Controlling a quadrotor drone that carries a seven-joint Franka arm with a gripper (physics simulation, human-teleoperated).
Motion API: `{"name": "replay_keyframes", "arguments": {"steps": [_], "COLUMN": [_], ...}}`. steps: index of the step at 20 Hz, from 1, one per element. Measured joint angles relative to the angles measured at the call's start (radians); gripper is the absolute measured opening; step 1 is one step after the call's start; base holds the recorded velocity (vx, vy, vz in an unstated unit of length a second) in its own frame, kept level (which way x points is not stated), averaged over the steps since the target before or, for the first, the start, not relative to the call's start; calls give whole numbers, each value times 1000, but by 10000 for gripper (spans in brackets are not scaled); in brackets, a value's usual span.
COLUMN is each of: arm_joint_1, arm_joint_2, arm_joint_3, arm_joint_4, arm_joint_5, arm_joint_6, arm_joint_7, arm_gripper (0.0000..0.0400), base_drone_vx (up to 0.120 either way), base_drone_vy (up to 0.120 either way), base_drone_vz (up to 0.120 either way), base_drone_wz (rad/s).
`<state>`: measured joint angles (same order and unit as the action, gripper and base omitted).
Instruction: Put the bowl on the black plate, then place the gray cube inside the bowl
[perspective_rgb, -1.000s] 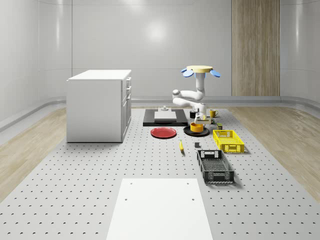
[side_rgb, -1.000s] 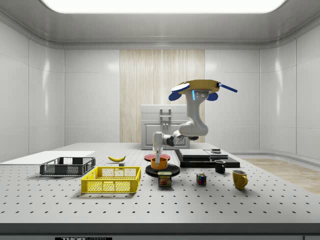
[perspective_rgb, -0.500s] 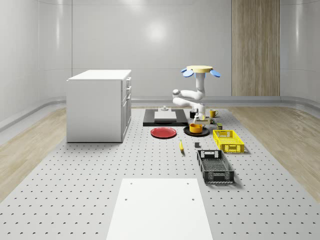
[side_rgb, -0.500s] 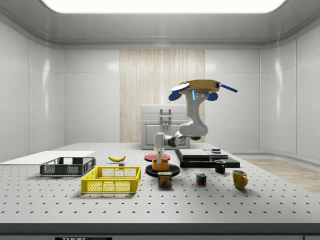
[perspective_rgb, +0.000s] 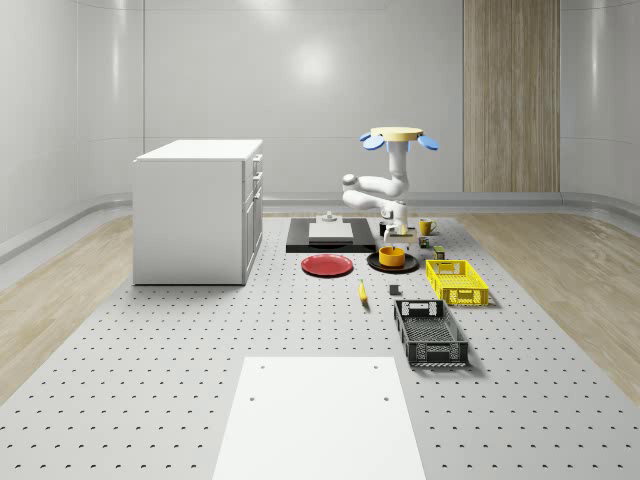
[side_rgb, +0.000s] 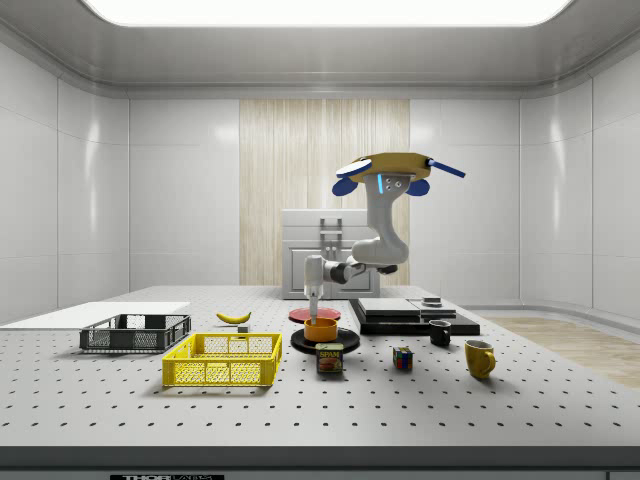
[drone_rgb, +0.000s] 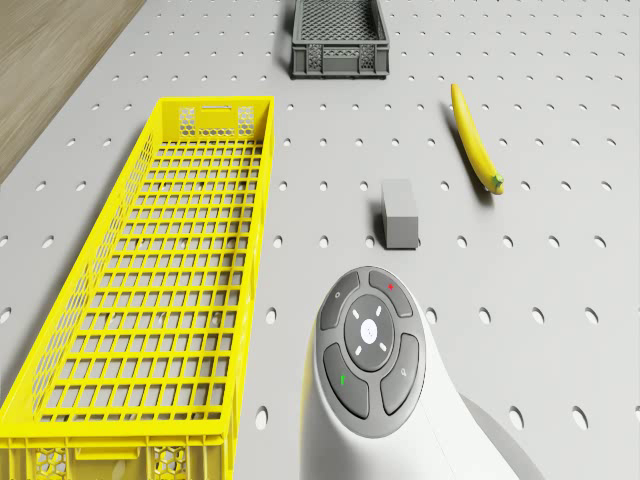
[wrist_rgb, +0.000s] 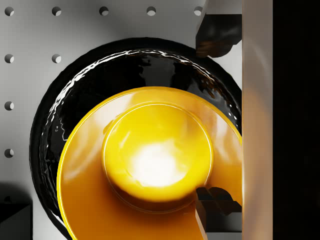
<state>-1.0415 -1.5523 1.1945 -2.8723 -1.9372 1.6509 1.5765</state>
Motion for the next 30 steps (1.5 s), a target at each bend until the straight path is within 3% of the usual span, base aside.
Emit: {"name": "replay_keyframes", "arguments": {"steps": [9, 13, 19, 24, 30], "arm_joint_1": [4, 5, 6, 7, 8], "arm_joint_2": [5, 6, 9, 11, 13], "arm_joint_3": [4, 4, 4, 4, 4], "arm_joint_4": [-3, -3, -3, -3, -4], "arm_joint_5": [3, 3, 2, 1, 0], "arm_joint_6": [-6, -8, -11, -13, -15], "arm_joint_7": [-2, -3, -3, -4, -5], "arm_gripper": [399, 400, 400, 400, 400], "base_drone_vx": [120, 120, 120, 120, 120], "base_drone_vy": [-116, 0, 0, -48, 0], "base_drone_vz": [0, -10, -113, 0, -100], "base_drone_wz": [0, 0, 0, 0, 0]}}
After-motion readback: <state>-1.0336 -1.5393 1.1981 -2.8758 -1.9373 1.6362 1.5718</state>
